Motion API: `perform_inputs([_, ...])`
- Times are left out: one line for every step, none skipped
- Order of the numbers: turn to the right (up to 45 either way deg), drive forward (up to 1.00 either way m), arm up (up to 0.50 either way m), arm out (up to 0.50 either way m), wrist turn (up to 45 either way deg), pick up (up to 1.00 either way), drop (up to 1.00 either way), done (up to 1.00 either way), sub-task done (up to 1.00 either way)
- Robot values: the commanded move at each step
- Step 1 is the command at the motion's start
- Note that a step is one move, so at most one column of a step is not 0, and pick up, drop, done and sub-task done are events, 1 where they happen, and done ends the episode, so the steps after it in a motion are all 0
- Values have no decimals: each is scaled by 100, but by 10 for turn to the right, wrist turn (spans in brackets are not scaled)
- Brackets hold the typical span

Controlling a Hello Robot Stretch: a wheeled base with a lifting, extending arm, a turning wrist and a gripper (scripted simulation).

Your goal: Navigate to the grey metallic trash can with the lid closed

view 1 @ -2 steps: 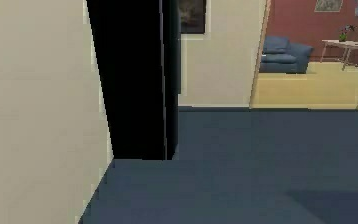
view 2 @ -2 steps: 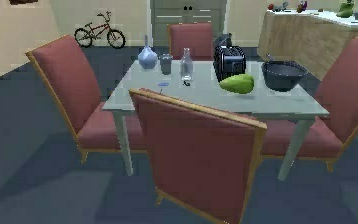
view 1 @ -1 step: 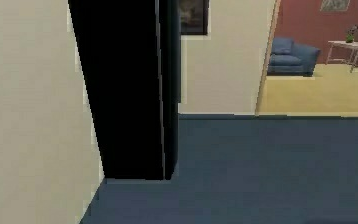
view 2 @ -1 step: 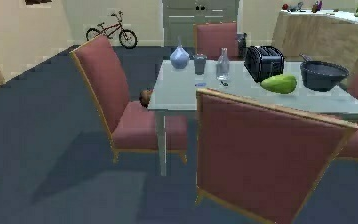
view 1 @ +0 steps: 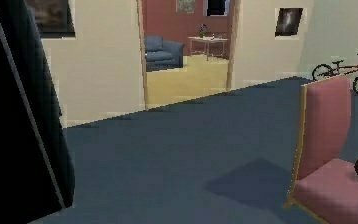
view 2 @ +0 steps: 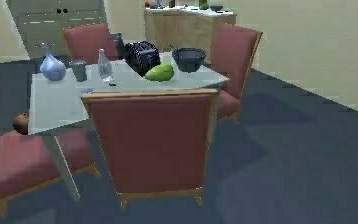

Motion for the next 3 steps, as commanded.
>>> perform_inputs([0, 100, 0, 0, 0, 0, 0, 0, 0])
perform_inputs([30, 0, 0, 0, 0, 0, 0, 0, 0])
perform_inputs([0, 100, 0, 0, 0, 0, 0, 0, 0])
